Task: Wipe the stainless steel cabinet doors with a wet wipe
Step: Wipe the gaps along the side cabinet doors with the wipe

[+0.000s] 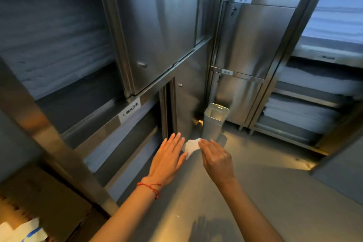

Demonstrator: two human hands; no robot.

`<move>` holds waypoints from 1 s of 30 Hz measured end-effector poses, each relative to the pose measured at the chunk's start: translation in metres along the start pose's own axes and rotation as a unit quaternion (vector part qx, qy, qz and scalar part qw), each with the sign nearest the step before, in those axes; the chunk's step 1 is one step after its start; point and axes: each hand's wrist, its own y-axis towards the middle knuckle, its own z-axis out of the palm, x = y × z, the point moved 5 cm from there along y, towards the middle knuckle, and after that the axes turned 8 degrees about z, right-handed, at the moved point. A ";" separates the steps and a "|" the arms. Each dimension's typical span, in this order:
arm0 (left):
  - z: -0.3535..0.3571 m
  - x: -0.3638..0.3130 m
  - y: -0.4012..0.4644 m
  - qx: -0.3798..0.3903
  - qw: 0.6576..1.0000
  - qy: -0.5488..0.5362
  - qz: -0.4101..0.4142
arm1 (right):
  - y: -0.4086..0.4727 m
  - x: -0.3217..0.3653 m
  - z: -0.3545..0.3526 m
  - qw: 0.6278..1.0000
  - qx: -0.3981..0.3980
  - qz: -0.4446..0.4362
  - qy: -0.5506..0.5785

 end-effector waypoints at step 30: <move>0.055 -0.077 0.301 -0.029 0.992 -0.091 0.083 | 0.116 -0.264 0.037 0.998 0.027 0.047 -0.037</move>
